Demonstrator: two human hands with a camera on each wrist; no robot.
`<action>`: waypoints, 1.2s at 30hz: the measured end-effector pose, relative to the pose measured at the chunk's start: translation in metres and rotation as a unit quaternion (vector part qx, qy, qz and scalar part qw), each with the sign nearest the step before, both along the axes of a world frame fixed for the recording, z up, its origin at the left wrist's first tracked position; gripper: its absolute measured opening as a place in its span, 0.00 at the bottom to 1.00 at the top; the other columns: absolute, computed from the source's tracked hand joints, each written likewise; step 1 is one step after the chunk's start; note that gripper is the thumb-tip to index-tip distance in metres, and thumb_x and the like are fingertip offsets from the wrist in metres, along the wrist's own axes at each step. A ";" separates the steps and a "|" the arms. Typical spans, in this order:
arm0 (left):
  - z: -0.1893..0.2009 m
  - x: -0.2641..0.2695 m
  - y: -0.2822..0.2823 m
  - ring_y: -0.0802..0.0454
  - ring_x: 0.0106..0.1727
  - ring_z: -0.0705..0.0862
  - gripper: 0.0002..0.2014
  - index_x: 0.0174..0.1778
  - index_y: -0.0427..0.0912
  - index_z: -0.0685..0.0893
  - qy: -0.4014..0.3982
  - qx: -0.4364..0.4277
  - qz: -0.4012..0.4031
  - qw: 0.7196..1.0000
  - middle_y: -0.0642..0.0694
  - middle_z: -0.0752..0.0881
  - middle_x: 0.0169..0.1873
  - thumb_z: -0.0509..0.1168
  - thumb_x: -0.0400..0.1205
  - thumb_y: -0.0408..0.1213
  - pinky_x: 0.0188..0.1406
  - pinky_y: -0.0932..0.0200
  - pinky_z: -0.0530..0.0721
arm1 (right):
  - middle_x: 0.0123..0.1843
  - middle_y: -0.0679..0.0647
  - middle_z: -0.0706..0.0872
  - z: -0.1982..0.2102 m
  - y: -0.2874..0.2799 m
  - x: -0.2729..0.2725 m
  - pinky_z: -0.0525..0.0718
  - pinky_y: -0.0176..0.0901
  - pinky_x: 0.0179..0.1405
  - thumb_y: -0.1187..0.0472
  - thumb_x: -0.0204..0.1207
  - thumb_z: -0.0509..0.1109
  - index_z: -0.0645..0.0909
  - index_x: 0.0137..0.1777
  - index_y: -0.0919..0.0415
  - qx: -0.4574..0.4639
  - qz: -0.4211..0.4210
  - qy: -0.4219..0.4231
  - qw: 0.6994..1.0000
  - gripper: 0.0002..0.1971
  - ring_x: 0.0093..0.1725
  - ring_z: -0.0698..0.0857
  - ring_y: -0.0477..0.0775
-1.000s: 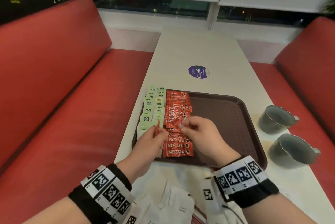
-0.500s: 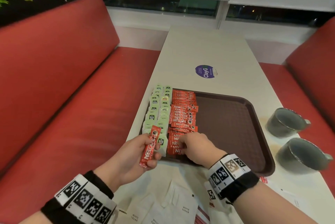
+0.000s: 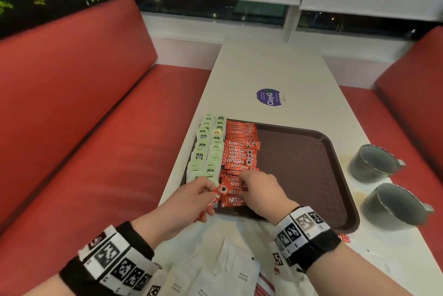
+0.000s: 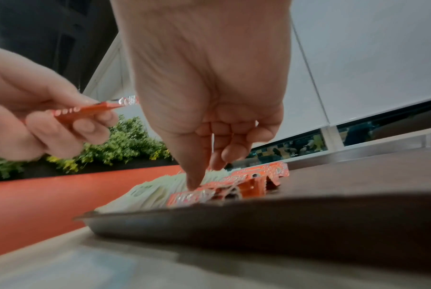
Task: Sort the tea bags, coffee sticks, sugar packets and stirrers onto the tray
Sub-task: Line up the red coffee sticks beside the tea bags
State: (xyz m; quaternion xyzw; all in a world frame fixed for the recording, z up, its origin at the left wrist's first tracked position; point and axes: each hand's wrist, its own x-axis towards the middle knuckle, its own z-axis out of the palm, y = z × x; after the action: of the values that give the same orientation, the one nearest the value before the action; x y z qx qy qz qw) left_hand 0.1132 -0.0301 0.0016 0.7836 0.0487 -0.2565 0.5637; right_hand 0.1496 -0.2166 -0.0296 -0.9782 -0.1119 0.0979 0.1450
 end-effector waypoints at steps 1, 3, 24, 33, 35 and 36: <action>0.000 0.002 -0.003 0.57 0.29 0.78 0.05 0.44 0.45 0.78 -0.046 0.047 -0.028 0.997 0.45 0.82 0.35 0.59 0.84 0.34 0.25 0.67 0.74 | 0.47 0.47 0.79 0.001 -0.004 -0.002 0.72 0.48 0.54 0.59 0.78 0.68 0.69 0.44 0.49 0.021 -0.018 0.001 1.000 0.09 0.51 0.80 0.56; 0.001 0.009 -0.013 0.60 0.31 0.77 0.06 0.42 0.49 0.80 -0.133 0.115 -0.082 0.981 0.51 0.81 0.34 0.62 0.83 0.35 0.29 0.69 0.74 | 0.43 0.44 0.77 0.003 -0.016 -0.008 0.73 0.45 0.47 0.57 0.75 0.72 0.71 0.42 0.49 0.063 -0.057 -0.006 0.996 0.10 0.46 0.79 0.53; -0.035 0.036 -0.088 0.45 0.48 0.85 0.06 0.45 0.40 0.85 -0.275 0.465 -0.313 0.782 0.45 0.85 0.41 0.63 0.78 0.29 0.42 0.61 0.76 | 0.24 0.45 0.83 0.012 -0.178 -0.253 0.73 0.26 0.32 0.66 0.64 0.81 0.81 0.28 0.49 0.204 -0.389 -0.077 0.895 0.14 0.28 0.78 0.43; -0.043 0.034 -0.088 0.43 0.44 0.84 0.07 0.43 0.42 0.83 -0.268 0.494 -0.256 0.787 0.42 0.87 0.44 0.62 0.77 0.27 0.39 0.57 0.77 | 0.32 0.37 0.83 -0.019 -0.219 -0.300 0.74 0.30 0.36 0.65 0.68 0.78 0.78 0.27 0.47 0.195 -0.395 -0.051 0.896 0.16 0.37 0.79 0.43; -0.038 0.028 -0.093 0.43 0.47 0.84 0.08 0.46 0.41 0.85 -0.277 0.488 -0.239 0.792 0.42 0.87 0.46 0.63 0.77 0.27 0.44 0.55 0.80 | 0.33 0.38 0.83 -0.019 -0.227 -0.305 0.74 0.30 0.36 0.65 0.68 0.78 0.78 0.27 0.47 0.202 -0.391 -0.052 0.896 0.16 0.37 0.79 0.43; -0.035 0.022 -0.097 0.42 0.48 0.84 0.08 0.47 0.41 0.85 -0.287 0.474 -0.227 0.801 0.42 0.87 0.46 0.64 0.78 0.27 0.45 0.55 0.80 | 0.33 0.38 0.83 -0.018 -0.230 -0.306 0.74 0.29 0.36 0.66 0.68 0.78 0.78 0.27 0.48 0.208 -0.390 -0.052 0.895 0.16 0.36 0.79 0.44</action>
State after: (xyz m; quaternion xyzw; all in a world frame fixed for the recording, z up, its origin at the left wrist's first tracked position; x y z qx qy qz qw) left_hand 0.1357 -0.1271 -0.0330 0.9796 -0.1789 -0.0848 0.0356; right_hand -0.1568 -0.4471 -0.0476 -0.8944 0.2536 -0.0435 0.3658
